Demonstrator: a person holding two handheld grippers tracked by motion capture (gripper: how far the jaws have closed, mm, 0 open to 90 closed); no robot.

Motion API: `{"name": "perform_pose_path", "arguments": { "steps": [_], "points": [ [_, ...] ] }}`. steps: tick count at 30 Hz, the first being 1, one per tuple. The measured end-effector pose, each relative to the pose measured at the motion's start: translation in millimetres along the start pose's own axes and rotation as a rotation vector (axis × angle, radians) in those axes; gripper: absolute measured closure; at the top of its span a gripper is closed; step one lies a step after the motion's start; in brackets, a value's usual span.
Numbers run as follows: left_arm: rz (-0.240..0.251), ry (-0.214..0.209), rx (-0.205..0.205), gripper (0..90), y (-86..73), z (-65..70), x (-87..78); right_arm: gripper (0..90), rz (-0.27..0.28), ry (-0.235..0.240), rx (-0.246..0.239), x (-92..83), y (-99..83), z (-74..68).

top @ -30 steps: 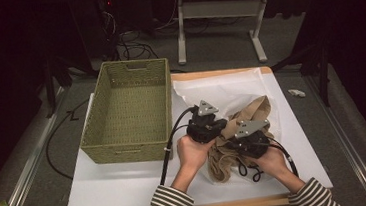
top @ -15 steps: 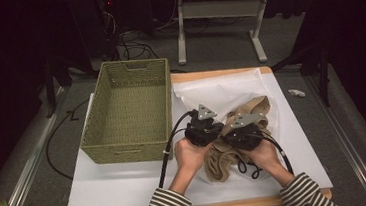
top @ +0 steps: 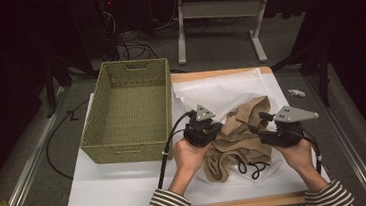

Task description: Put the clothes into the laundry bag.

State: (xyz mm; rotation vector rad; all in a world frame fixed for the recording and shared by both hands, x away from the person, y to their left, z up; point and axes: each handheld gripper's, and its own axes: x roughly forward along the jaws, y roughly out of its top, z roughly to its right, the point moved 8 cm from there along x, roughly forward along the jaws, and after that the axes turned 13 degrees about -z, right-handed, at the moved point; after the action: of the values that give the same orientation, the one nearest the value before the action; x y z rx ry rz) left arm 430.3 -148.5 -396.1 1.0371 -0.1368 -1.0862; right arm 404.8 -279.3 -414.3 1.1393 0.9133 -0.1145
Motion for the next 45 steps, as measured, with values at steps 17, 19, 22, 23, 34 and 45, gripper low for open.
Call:
{"name": "perform_pose_path", "arguments": {
  "steps": [17,19,22,23,34,45],
  "points": [
    [0.0,-0.004,-0.02,88.8,4.0,2.0,2.9,82.2,-0.138,0.097,0.021,67.8,-17.0,11.9],
    [0.002,0.022,-0.023,88.8,7.1,-2.7,3.3,86.2,-0.097,0.095,-0.035,59.9,-14.6,6.8],
    [0.003,0.039,-0.033,88.8,12.5,-6.2,4.7,86.8,-0.038,0.126,-0.078,42.1,-8.8,-3.7],
    [0.006,0.039,-0.035,88.8,13.7,-5.8,5.0,86.8,-0.017,0.139,-0.106,33.5,-6.6,-9.4],
    [0.069,0.014,-0.018,89.0,28.4,9.9,-4.1,87.1,-0.018,0.274,-0.187,22.9,-11.2,-59.0],
    [0.06,-0.01,0.006,89.1,20.7,19.5,-15.2,87.1,-0.149,0.173,-0.165,78.7,-9.3,-56.7]
  ]
}}
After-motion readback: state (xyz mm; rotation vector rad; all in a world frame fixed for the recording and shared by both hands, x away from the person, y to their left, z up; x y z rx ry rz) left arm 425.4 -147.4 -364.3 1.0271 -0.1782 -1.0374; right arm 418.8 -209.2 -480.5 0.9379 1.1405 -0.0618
